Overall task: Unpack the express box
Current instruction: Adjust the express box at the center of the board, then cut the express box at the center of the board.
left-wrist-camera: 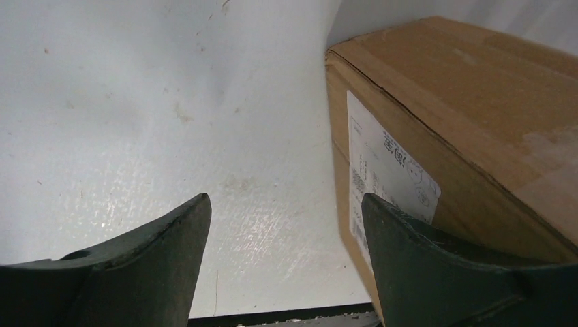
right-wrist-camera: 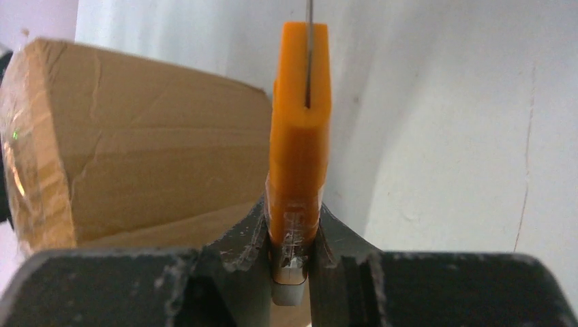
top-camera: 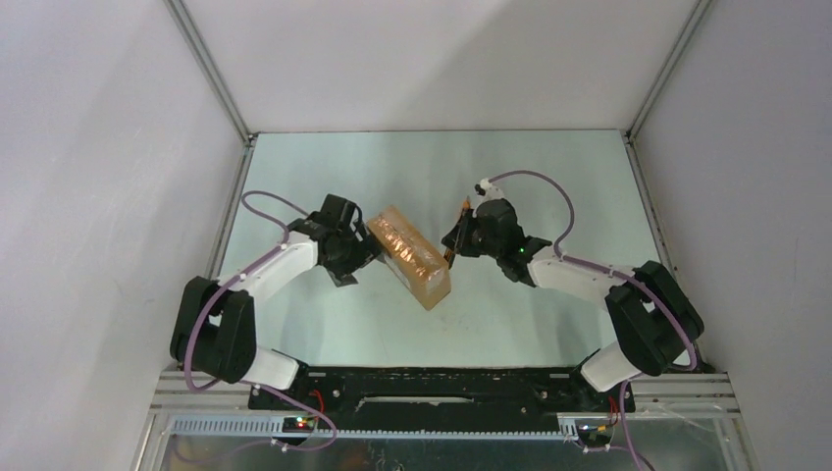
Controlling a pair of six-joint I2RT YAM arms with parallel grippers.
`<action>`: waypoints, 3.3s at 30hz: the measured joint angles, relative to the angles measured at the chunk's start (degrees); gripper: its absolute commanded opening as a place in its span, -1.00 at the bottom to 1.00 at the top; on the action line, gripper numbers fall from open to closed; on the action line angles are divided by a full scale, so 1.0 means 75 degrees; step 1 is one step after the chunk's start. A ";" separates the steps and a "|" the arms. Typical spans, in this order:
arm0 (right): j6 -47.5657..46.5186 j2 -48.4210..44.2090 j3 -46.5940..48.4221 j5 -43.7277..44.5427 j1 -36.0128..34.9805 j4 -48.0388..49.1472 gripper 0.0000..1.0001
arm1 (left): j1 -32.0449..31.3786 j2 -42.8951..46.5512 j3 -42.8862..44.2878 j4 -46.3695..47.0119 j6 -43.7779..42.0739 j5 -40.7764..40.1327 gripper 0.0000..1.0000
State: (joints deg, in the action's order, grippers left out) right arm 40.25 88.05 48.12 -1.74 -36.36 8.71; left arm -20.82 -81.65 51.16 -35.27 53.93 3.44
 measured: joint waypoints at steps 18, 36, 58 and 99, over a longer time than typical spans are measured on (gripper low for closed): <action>-0.0318 -0.1174 -0.0562 -0.0137 0.0516 -0.0699 -1.00 | 0.0026 0.0828 0.0385 -0.1294 -0.0227 -0.0615 0.99; -0.1731 -0.5187 -0.0825 -0.4975 -0.0393 -0.2530 -1.00 | -0.1655 0.3203 0.3346 -0.0933 -0.2084 0.1005 0.97; -0.0565 -0.4715 -0.0321 -0.6802 -0.1271 -0.1169 -1.00 | -0.3459 0.2384 0.2620 0.2238 -0.2404 0.3946 0.50; 0.3858 -0.5738 -0.2302 -0.2847 -0.1539 0.2369 0.11 | -0.3500 0.4232 -0.0574 0.6298 0.0968 0.0157 -1.00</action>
State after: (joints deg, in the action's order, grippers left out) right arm 69.19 45.01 30.85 -23.09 -47.90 26.48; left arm -47.07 -49.91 46.85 11.97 61.19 4.62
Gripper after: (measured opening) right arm 0.570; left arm 0.065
